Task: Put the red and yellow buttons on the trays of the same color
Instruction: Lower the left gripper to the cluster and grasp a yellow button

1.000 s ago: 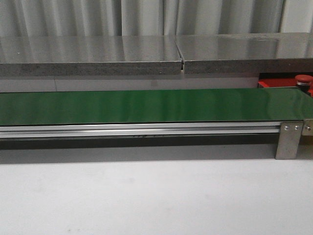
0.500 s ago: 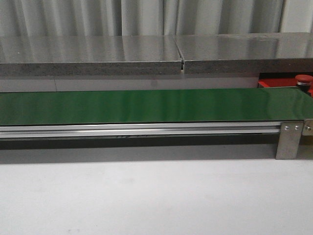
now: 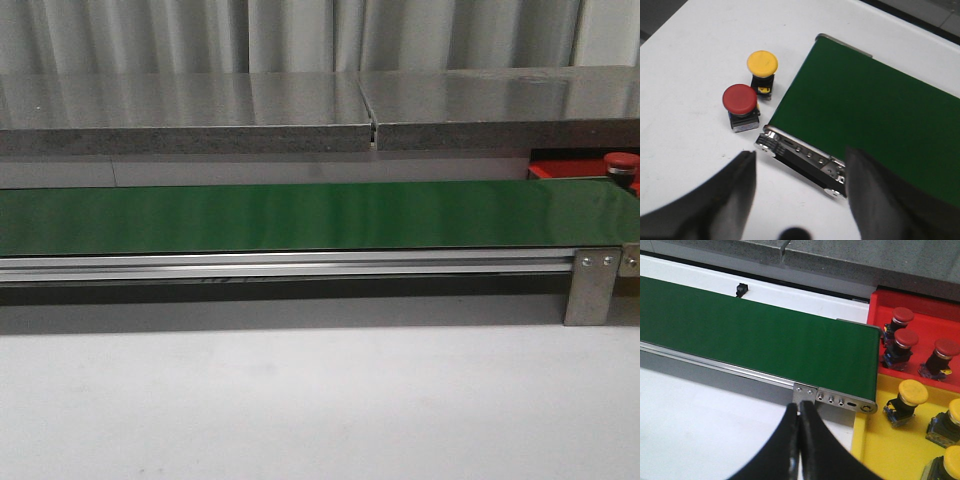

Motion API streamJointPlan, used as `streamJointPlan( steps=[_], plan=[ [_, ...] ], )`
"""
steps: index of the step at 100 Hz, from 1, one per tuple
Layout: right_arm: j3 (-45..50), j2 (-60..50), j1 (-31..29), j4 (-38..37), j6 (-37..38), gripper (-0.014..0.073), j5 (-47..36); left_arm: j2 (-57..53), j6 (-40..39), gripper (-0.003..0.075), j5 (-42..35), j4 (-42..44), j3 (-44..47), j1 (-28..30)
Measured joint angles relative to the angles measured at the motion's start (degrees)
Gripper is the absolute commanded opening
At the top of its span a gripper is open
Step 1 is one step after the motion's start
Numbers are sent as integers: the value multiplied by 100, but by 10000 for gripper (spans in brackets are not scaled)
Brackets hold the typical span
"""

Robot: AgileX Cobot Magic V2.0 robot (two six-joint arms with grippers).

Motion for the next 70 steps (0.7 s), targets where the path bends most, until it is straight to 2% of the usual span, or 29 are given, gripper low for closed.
streamJointPlan(
  steps=[21, 52, 70],
  plan=[
    [0, 0, 0, 0, 0, -57, 0, 1103, -33, 512, 532, 0, -790, 284],
    [0, 0, 0, 0, 0, -57, 0, 3192, -33, 512, 2040, 21, -2818, 378],
    [0, 0, 0, 0, 0, -57, 0, 4169, -33, 512, 2431, 108, -3762, 378]
  ],
)
